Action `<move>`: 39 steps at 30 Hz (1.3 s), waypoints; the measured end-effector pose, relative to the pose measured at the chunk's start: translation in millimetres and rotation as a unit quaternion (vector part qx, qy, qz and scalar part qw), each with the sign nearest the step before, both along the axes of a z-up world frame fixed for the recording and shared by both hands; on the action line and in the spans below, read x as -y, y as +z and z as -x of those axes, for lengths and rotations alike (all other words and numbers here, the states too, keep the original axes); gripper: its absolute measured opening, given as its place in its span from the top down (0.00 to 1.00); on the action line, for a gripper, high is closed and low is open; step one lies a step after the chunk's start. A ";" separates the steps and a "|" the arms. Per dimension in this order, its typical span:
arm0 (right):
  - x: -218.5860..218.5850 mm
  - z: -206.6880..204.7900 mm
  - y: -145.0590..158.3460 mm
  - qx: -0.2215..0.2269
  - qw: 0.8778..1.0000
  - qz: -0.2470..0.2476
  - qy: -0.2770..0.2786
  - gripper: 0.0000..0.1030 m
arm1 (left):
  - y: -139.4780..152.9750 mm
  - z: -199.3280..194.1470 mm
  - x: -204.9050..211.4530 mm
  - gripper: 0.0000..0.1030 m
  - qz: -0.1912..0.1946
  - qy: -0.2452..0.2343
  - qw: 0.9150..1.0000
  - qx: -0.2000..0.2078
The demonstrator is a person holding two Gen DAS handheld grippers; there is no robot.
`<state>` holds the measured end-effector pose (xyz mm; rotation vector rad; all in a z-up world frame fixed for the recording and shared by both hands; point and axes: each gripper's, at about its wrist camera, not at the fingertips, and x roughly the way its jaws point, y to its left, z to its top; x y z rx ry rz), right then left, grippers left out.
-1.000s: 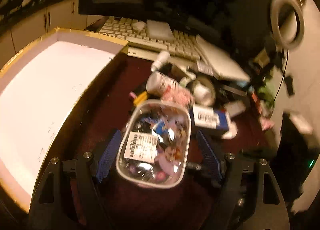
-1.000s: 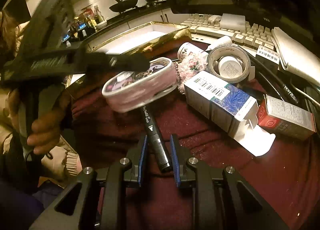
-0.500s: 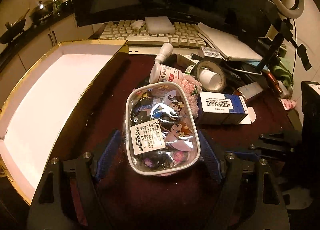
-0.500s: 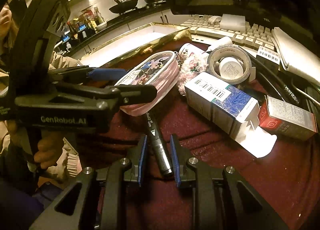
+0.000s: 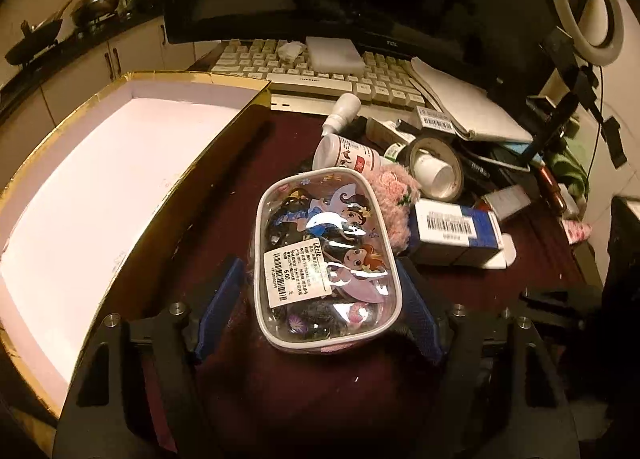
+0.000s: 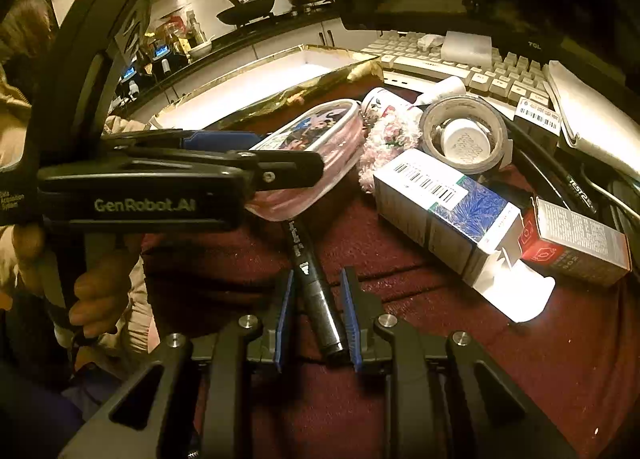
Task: Organize objects
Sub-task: 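Carry the clear sticker pouch in the left tool toward the tray while the right tool carries a marker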
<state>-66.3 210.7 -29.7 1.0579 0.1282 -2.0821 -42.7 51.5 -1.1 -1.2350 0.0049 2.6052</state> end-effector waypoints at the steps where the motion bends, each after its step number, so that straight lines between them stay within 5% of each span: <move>1: -1.0 0.2 -0.2 0.001 1.000 0.002 -0.001 0.77 | 2.3 -4.9 2.0 0.33 0.005 0.003 1.000 -0.002; 8: -2.1 3.0 0.0 0.002 1.000 0.004 -0.003 0.77 | 2.0 -21.5 28.6 0.33 -0.066 0.019 0.997 0.026; 20: 1.9 2.6 2.5 0.005 1.000 -0.006 -0.018 0.77 | 13.0 -35.8 41.1 0.33 -0.089 0.022 0.996 0.002; 26: 16.8 5.1 6.2 0.005 1.000 -0.009 -0.012 0.69 | 23.9 -37.8 52.1 0.33 -0.107 0.034 0.994 -0.011; 29: 23.2 2.2 4.7 -0.006 1.000 -0.019 -0.017 0.73 | 33.1 -41.3 64.1 0.33 -0.113 0.050 0.992 -0.026; 31: 25.0 1.1 5.7 -0.004 1.000 -0.018 -0.008 0.87 | 38.6 -42.0 72.8 0.33 -0.120 0.060 0.990 -0.034; 36: 23.9 -7.7 7.5 -0.004 1.000 -0.016 -0.009 0.87 | 46.7 -42.6 94.2 0.33 -0.125 0.087 0.987 -0.048; 39: 20.6 -7.8 13.2 -0.007 0.998 -0.011 -0.057 0.87 | 49.5 -42.6 110.4 0.33 -0.130 0.106 0.984 -0.055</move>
